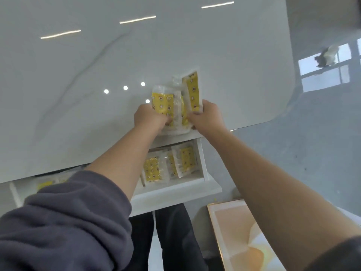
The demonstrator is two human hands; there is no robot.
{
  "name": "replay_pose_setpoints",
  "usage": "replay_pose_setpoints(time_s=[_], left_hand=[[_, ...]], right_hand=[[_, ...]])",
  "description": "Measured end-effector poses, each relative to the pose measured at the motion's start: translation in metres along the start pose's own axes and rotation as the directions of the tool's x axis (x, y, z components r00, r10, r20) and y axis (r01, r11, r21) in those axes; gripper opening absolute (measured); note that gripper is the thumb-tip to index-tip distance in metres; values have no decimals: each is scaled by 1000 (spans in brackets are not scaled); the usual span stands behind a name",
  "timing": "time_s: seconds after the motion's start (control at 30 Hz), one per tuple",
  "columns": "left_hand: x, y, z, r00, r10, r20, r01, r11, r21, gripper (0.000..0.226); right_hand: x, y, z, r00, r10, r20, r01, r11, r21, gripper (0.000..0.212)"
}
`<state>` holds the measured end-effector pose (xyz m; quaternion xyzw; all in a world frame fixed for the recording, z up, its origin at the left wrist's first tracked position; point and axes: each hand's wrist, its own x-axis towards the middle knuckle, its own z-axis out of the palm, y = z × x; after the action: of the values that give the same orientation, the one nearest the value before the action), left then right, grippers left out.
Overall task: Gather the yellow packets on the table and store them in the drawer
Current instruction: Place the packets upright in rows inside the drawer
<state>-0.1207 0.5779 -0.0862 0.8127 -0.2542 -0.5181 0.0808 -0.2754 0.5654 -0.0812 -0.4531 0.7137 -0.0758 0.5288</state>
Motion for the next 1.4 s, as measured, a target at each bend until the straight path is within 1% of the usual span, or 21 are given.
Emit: replay_pose_setpoints(time_s=[0.07, 0.17, 0.23, 0.33, 0.4, 0.47, 0.53, 0.6, 0.7, 0.73, 0.77, 0.83, 0.9, 0.97, 1.07, 1.1, 1.17, 1.23, 1.3, 1.33, 1.4], left_hand=[[-16, -19, -7, 995, 51, 83, -48, 998, -37, 30], [-44, -48, -12, 964, 161, 210, -148, 986, -76, 25], [-56, -70, -7, 951, 155, 267, -145, 988, -55, 26], [-64, -109, 2, 959, 111, 261, -104, 994, -43, 25], [-60, -132, 8, 962, 88, 260, -81, 996, -37, 22], [-50, -153, 11, 961, 64, 270, -54, 998, -45, 21], [-37, -173, 14, 972, 23, 236, 3, 994, -106, 20], [-26, -189, 20, 982, -50, 181, 87, 975, -203, 28], [-12, -201, 40, 980, -177, 95, 199, 925, -323, 67], [-8, -203, 48, 974, -215, 72, 227, 907, -355, 74], [-3, -205, 55, 969, -238, 61, 242, 889, -390, 75], [4, -210, 66, 957, -290, 28, 274, 865, -420, 67], [4, -211, 70, 958, -283, -37, 259, 919, -298, 54], [4, -211, 71, 974, -222, -48, 220, 974, -51, 45], [-2, -207, 64, 992, -123, -1, 118, 950, 289, 38], [-2, -206, 60, 995, -101, 20, 85, 912, 401, 35], [0, -204, 55, 995, -85, 42, 43, 794, 607, 39], [0, -199, 50, 994, -90, 63, 7, 624, 781, 46], [3, -195, 49, 997, -44, 59, -31, 472, 881, 47], [3, -193, 49, 998, 37, 57, -67, 441, 895, 45], [3, -193, 54, 966, 255, 51, -169, 470, 866, 53]], right_hand=[[-32, 15, 1, 994, 29, 107, -42, 991, 125, 17], [-74, 50, 10, 981, 18, 194, -46, 989, 140, 25], [-94, 70, 22, 968, 60, 245, -95, 986, 134, 26], [-115, 89, 46, 935, 124, 333, -172, 978, 119, 22], [-120, 98, 60, 908, 153, 389, -228, 961, 155, 17], [-118, 106, 73, 891, 180, 417, -251, 960, 124, 23], [-109, 113, 83, 895, 209, 394, -219, 976, -19, 35], [-98, 119, 89, 918, 199, 342, -178, 980, -92, 37], [-76, 127, 93, 954, 161, 252, -144, 986, -83, 31], [-69, 131, 93, 964, 146, 223, -126, 987, -100, 31], [-63, 136, 94, 971, 135, 196, -113, 986, -119, 31], [-51, 146, 96, 979, 152, 137, -121, 970, -211, 31], [-44, 155, 94, 977, 193, 93, -145, 915, -377, 31], [-44, 159, 91, 967, 236, 95, -157, 848, -506, 28], [-46, 158, 92, 968, 240, 70, -164, 823, -544, 22], [-46, 156, 94, 973, 228, 42, -174, 834, -524, 25], [-42, 152, 101, 972, 234, -3, -206, 848, -488, 42], [-37, 148, 109, 963, 269, -27, -248, 840, -483, 58], [-33, 145, 115, 953, 296, -67, -291, 831, -473, 68], [-31, 144, 117, 957, 276, -91, -285, 827, -484, 65], [-28, 142, 118, 975, 179, -131, -221, 809, -544, 49]])
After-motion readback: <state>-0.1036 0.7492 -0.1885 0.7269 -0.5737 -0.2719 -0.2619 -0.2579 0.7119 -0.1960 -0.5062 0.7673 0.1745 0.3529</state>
